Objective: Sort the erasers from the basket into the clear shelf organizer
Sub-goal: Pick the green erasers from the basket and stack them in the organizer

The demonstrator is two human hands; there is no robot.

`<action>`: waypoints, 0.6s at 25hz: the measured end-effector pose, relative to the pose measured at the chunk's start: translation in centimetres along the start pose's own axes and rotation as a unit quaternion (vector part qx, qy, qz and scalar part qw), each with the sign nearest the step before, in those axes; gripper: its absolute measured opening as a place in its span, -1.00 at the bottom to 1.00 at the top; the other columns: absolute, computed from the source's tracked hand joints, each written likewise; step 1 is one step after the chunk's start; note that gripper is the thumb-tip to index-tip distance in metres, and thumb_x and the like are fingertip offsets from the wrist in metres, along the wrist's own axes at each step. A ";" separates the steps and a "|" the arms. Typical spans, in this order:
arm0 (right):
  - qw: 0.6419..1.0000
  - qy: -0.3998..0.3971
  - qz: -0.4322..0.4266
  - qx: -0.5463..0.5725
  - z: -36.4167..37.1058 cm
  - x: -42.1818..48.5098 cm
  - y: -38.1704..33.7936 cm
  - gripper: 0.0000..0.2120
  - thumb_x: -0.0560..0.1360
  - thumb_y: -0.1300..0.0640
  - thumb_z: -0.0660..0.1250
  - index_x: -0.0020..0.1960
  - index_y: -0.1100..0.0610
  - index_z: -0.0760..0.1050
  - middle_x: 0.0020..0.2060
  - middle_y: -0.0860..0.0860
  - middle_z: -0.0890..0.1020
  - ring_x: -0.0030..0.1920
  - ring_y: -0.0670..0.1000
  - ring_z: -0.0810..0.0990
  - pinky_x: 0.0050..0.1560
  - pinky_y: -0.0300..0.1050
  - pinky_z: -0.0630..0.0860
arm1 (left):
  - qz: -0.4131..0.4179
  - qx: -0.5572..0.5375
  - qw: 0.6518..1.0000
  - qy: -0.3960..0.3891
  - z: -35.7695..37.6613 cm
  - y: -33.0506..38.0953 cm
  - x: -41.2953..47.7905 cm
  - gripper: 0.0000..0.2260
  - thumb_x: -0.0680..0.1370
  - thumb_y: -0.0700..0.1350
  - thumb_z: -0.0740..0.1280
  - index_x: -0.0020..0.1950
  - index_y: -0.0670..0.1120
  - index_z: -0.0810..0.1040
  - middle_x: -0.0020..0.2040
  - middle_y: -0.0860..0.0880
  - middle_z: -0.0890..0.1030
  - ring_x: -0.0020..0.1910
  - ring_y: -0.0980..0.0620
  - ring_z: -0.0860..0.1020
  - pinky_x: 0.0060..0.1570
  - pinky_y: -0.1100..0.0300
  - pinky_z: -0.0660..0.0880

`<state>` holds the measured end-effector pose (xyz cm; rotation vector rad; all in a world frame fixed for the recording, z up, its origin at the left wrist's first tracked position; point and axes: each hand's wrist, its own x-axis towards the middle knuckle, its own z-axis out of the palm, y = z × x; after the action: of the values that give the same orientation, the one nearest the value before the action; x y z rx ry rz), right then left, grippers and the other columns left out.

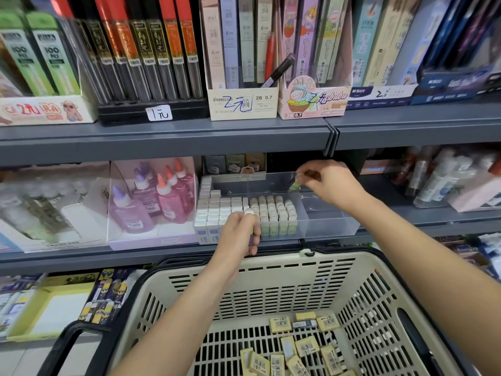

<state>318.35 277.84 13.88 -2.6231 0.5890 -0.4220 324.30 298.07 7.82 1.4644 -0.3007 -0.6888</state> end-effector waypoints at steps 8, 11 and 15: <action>0.997 -0.037 -0.033 -0.053 0.9 0.4 0.4 -0.86 0.52 0.04 0.26 0.04 -0.03 0.55 -0.08 -0.01 0.63 -0.09 0.00 0.52 0.02 -0.04 0.55 | 0.025 -0.029 0.999 0.004 -0.3 -0.2 -0.2 -0.90 0.54 -0.22 0.17 -0.13 -0.04 0.40 -0.18 -0.01 0.60 -0.26 0.10 0.55 -0.39 0.25 0.50; 0.995 -0.050 -0.047 -0.071 0.9 0.3 0.1 -0.87 0.52 0.07 0.24 0.01 -0.04 0.54 -0.08 -0.02 0.63 -0.09 -0.01 0.48 0.01 -0.04 0.54 | 0.040 -0.021 0.999 0.010 -0.3 -0.2 -0.4 -0.89 0.56 -0.21 0.21 -0.11 -0.01 0.41 -0.11 -0.01 0.63 -0.14 0.10 0.57 -0.28 0.24 0.52; 0.995 -0.052 -0.055 -0.069 1.1 -0.1 -0.3 -0.85 0.53 0.07 0.25 0.05 0.00 0.55 -0.03 0.00 0.64 0.02 0.06 0.53 0.06 0.00 0.53 | 0.062 0.004 0.998 0.030 -0.2 -0.3 -0.5 -0.91 0.54 -0.17 0.27 -0.12 0.01 0.44 -0.02 -0.07 0.62 -0.05 0.07 0.54 -0.18 0.20 0.48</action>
<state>318.83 278.52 13.06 -2.7996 0.4573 -0.2830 323.99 298.53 7.62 1.4583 -0.3447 -0.5439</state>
